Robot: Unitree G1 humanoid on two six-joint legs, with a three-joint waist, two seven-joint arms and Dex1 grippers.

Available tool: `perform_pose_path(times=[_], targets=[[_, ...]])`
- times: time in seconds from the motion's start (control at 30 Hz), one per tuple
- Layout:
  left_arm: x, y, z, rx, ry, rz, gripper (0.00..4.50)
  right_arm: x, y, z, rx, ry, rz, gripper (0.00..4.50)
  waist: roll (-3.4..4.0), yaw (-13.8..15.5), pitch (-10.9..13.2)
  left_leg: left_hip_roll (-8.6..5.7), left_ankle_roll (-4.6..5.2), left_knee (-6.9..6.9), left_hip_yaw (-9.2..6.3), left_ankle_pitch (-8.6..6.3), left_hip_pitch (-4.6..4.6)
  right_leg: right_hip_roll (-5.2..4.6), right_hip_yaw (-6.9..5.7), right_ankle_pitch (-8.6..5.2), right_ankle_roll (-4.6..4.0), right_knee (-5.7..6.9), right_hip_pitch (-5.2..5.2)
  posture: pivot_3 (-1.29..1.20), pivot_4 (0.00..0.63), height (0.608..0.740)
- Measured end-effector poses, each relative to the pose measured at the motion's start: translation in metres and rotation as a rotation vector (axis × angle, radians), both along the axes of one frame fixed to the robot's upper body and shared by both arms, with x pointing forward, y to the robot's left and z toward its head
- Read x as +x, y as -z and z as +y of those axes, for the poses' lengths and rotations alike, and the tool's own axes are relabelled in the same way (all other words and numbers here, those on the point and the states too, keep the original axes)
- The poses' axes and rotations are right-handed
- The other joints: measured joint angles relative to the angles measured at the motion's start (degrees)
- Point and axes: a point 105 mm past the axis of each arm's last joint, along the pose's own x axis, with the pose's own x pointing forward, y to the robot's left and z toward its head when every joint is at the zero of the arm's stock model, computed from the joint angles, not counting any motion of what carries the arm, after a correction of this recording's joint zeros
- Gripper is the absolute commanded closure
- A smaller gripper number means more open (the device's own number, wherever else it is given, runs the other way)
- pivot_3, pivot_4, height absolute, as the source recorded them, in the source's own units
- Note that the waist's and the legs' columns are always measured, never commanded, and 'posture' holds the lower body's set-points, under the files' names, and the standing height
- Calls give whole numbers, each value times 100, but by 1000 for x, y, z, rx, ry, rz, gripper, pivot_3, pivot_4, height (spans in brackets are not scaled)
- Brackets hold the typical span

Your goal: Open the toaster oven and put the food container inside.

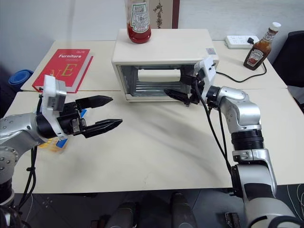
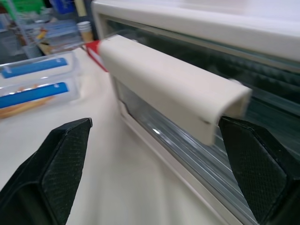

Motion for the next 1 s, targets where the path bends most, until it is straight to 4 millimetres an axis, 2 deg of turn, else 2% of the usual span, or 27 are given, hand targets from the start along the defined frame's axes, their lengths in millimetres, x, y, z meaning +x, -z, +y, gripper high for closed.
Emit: perform_pose_path(times=[0.13, 0.33, 0.37, 0.43, 0.53, 0.8, 0.83, 1.0], targets=[[9, -1, 4, -12, -34, -11, 0, -21, 9, 3, -29, -80, -8, 28, 0, -3, 0, 0, 0, -2, 3, 0, -1, 0, 0, 0, 0, 4, -6, 0, 150, 740], [29, -19, -4, -74, -20, -44, 0, -42, 30, 2, -59, -114, 18, 28, 0, 3, 1, 0, -5, 0, 9, 3, -5, 0, 2, 0, 0, 17, -20, 0, 150, 740], [33, -23, -5, -77, -22, -55, 401, -44, 32, 2, -62, -115, 18, 0, 0, 7, 1, 1, -5, 1, 7, 3, -6, 2, 1, -1, -1, 16, -21, 0, 150, 740], [46, -37, -8, -91, -27, -97, 845, -50, 38, 1, -59, -111, 21, 0, 0, 14, 1, 0, -7, 1, 6, 4, -7, 3, 0, -1, -1, 17, -20, 0, 150, 740], [60, -50, -11, -76, -29, -150, 1810, -51, 43, 5, -19, -93, 43, 0, 0, -18, 1, -2, -7, 3, 19, 4, -7, -1, 8, 1, 2, 18, -20, 0, 150, 740], [93, -40, -16, 59, -49, -175, 4335, -49, 44, 2, 39, -48, 45, 0, 0, 10, 1, -2, -8, 10, 18, 6, -7, 1, 5, 1, 1, 23, -22, 0, 150, 740], [97, -39, -16, 71, -51, -181, 4459, -49, 43, 2, 41, -45, 41, 0, 0, 12, 1, -2, -8, 10, 17, 6, -8, 1, 5, 1, 2, 24, -22, 0, 150, 740], [106, -22, -22, 179, -16, -192, 4459, -55, 46, 2, 54, -41, 50, 0, 0, -3, 1, -2, -7, 5, 18, 5, -11, 1, 6, 1, 2, 24, -27, 0, 150, 740]])
